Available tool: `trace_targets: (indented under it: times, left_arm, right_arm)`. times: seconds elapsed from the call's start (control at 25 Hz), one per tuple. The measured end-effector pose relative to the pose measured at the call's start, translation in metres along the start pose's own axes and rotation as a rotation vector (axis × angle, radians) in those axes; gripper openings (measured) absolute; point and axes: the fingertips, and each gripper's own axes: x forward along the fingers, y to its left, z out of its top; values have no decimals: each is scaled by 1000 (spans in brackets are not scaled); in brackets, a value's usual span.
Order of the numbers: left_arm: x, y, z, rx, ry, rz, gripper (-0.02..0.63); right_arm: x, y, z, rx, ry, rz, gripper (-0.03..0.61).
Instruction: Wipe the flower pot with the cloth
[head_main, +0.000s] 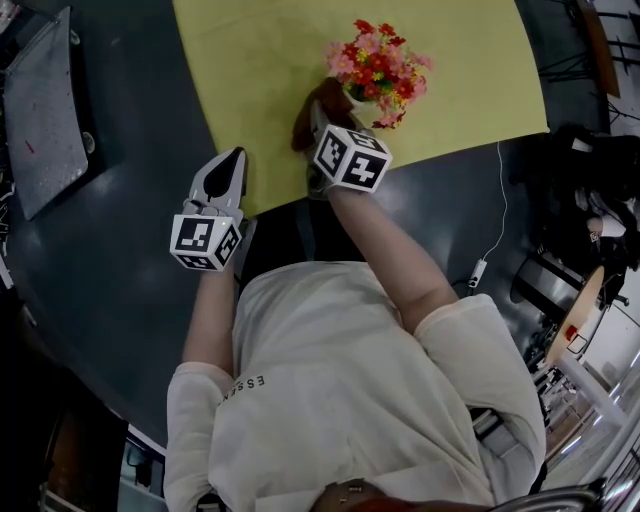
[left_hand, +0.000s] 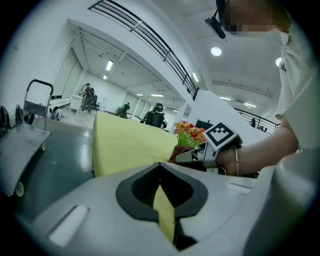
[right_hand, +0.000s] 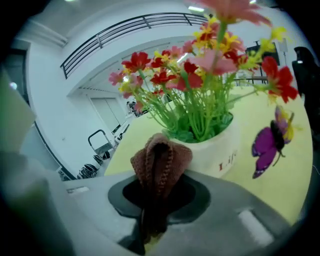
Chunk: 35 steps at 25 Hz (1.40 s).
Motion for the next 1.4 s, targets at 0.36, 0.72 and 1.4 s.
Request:
trace_targets:
  times: [0.36,0.72,1.4]
  left_arm:
    - [20,-19,5,16,-7,-52,14]
    - [42,-46,9,49,-37,-131,71]
    - [177,-113,-13,424,151,-388,489]
  right_arm:
    - [-27,-27,-20,14,40,-16,57]
    - [-51,-65,-27,28,59,-20,57]
    - [-72,-231,46,-14,73,-132,58]
